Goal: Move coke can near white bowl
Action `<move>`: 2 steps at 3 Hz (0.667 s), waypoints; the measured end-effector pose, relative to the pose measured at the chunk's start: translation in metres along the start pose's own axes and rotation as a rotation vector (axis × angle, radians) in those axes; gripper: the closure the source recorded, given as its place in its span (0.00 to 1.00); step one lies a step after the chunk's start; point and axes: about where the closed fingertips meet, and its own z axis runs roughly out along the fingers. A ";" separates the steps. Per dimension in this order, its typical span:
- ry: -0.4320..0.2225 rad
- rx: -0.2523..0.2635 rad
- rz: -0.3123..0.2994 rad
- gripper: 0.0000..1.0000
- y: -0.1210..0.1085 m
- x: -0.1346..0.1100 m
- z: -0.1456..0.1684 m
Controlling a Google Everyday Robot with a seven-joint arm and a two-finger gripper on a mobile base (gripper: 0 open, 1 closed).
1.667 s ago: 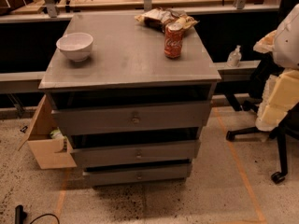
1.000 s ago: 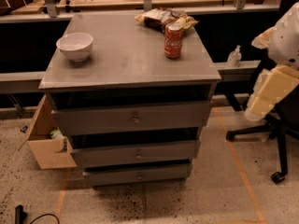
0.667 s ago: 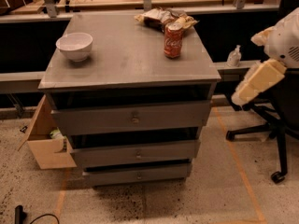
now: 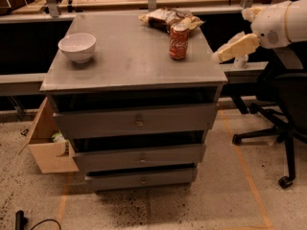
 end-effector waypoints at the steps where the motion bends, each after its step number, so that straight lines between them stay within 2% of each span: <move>1: -0.117 0.009 0.029 0.00 -0.040 -0.013 0.052; 2: -0.185 -0.025 0.083 0.00 -0.064 -0.025 0.121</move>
Offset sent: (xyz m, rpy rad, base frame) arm 0.1881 0.0813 -0.0340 0.2798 0.0046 0.0519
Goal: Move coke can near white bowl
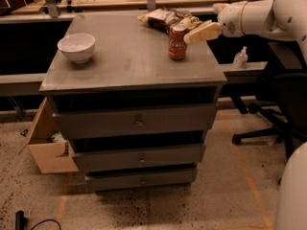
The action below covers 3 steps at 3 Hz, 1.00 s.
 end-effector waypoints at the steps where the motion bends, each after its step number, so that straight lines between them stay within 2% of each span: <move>1: 0.001 -0.001 0.001 0.00 0.001 0.001 0.000; 2: -0.013 0.013 0.040 0.00 0.001 0.006 0.014; 3: -0.040 0.000 0.080 0.00 0.008 0.011 0.040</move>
Offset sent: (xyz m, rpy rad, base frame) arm 0.0176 0.0162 -0.0252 0.0976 0.0360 -0.0732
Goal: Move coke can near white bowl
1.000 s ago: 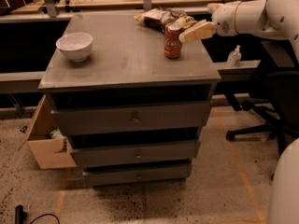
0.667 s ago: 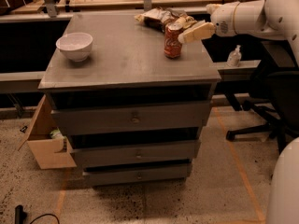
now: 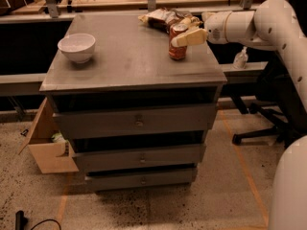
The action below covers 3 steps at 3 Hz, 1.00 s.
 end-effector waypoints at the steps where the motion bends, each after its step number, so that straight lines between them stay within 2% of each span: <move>1: -0.016 -0.040 0.030 0.16 0.007 0.008 0.023; 2: -0.024 -0.082 0.057 0.39 0.015 0.016 0.036; 3: -0.031 -0.118 0.058 0.63 0.022 0.018 0.043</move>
Offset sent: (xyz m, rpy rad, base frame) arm 0.0090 0.0366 -0.0401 0.0915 0.0839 0.1014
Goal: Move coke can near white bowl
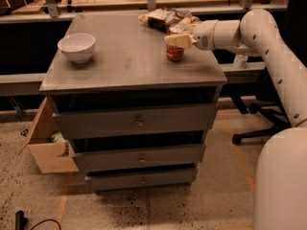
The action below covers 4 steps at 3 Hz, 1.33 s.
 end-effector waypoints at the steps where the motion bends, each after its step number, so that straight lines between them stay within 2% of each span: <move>1: -0.071 -0.096 -0.029 0.87 0.024 -0.030 0.028; 2: -0.135 -0.201 -0.041 1.00 0.053 -0.068 0.056; 3: -0.157 -0.311 -0.028 1.00 0.085 -0.086 0.090; 4: -0.153 -0.410 -0.009 1.00 0.114 -0.084 0.121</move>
Offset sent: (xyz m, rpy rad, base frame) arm -0.0082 0.1497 0.0975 0.1950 -0.0836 0.3676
